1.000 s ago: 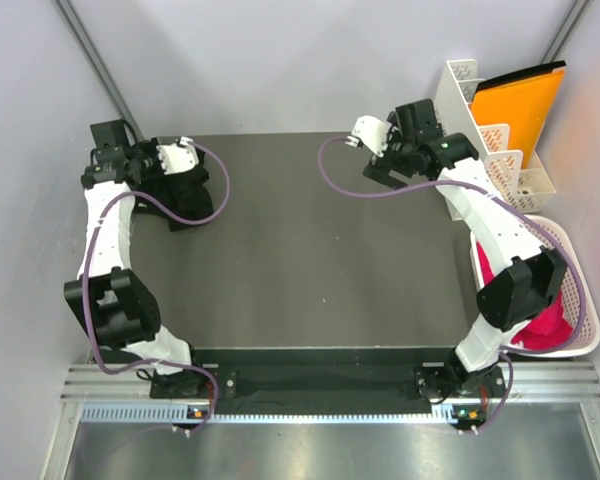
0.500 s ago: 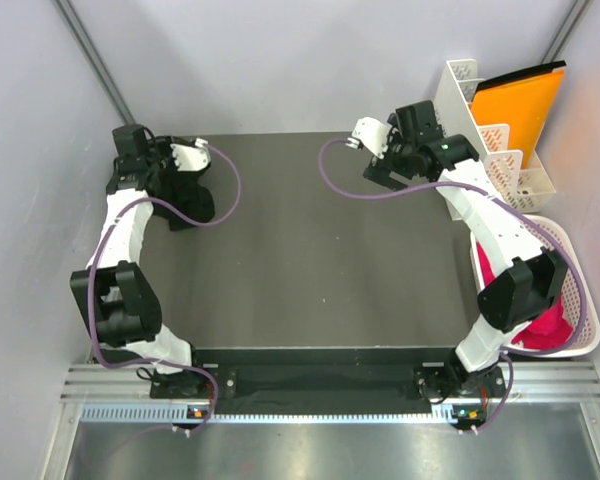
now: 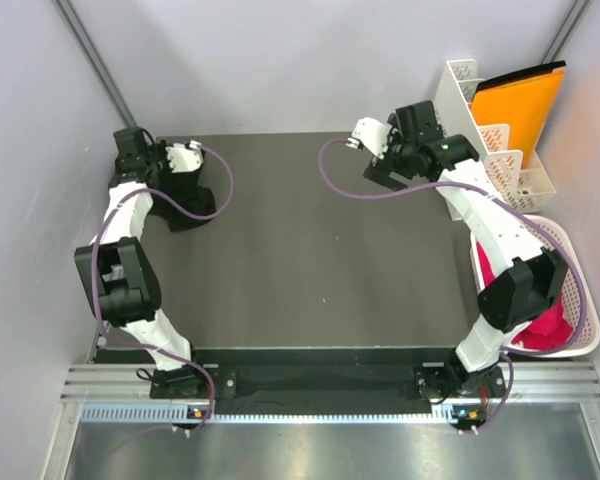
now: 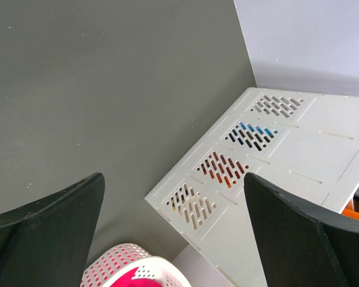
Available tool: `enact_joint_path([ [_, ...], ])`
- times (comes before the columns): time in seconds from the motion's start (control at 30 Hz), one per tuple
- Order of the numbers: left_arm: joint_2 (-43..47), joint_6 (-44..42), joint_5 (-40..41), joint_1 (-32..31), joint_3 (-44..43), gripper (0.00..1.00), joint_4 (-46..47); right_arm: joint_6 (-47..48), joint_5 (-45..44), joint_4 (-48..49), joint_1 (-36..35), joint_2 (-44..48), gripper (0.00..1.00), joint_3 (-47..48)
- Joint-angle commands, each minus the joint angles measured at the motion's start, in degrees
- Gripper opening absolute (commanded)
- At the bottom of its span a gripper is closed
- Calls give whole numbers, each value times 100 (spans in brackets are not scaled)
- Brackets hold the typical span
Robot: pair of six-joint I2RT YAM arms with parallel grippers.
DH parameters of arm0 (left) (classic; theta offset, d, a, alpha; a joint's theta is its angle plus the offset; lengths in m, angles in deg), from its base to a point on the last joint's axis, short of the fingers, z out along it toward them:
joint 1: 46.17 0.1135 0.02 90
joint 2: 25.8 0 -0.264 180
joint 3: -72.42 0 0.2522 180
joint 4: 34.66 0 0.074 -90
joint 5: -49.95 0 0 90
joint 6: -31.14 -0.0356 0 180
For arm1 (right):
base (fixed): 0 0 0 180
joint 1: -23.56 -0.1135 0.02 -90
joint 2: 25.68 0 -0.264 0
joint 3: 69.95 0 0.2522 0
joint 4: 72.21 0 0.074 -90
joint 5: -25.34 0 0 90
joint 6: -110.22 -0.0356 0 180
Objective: Fold and stack the t-shirts
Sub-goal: Neatly place the folded tshirt to the corner
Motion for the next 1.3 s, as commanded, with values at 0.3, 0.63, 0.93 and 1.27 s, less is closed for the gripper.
enact_joint_path([
  [0.3, 359, -515, -369, 273, -431, 0, -219, 111, -17, -57, -77, 69, 100, 230],
  [0.63, 148, -446, -589, 458, -1257, 0, -808, 155, 54, -224, -77, -107, 100, 520],
  [0.93, 438, 3, -633, 19, -1177, 0, -992, 67, 98, -128, -86, -81, 100, 389],
  [1.27, -124, 154, 1675, -1114, -1944, 0, 104, -38, 212, -136, -86, -54, 100, 292],
])
